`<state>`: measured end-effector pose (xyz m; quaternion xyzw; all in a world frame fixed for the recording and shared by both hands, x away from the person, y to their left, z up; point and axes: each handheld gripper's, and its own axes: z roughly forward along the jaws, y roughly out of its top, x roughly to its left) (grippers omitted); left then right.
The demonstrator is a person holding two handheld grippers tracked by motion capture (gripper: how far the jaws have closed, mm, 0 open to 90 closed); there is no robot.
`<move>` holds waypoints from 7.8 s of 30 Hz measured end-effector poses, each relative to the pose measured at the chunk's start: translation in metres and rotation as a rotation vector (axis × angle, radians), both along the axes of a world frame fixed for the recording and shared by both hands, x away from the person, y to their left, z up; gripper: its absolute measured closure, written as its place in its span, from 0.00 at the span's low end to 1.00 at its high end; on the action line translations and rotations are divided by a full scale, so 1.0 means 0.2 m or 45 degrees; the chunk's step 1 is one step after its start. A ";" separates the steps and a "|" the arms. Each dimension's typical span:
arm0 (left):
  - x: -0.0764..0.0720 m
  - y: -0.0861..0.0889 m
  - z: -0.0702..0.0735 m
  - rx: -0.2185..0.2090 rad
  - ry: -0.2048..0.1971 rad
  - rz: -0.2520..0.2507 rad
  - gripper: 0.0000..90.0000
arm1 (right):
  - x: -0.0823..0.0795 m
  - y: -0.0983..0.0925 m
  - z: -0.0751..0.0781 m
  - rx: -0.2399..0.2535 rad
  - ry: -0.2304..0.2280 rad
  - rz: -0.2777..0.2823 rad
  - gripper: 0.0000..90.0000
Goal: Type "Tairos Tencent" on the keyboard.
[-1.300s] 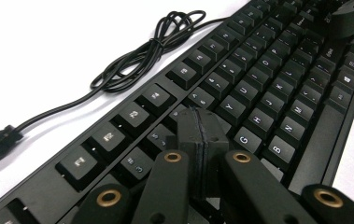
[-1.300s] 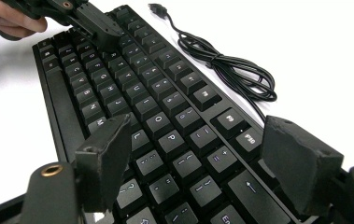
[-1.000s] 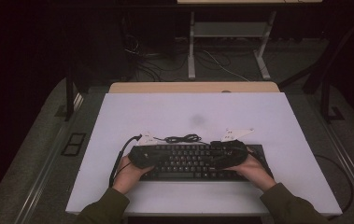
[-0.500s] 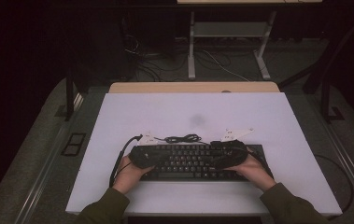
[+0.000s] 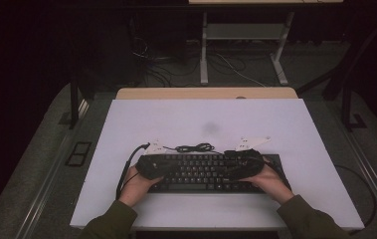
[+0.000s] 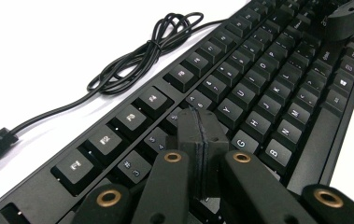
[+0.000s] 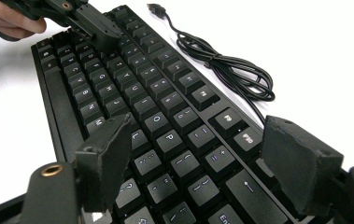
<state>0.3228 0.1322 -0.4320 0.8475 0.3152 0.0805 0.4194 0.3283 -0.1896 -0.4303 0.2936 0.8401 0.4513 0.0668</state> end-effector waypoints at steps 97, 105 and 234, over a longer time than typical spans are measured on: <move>-0.18 0.19 -0.01 -0.044 -0.086 0.182 0.00 | 0.10 0.24 -0.03 -0.132 0.078 0.247 0.99; -0.18 0.19 0.00 -0.046 -0.084 0.183 0.00 | 0.11 0.23 -0.02 -0.106 0.071 0.250 0.96; -0.22 0.07 0.02 -0.119 0.037 -0.028 0.99 | 0.12 0.19 -0.01 -0.014 -0.032 0.049 0.16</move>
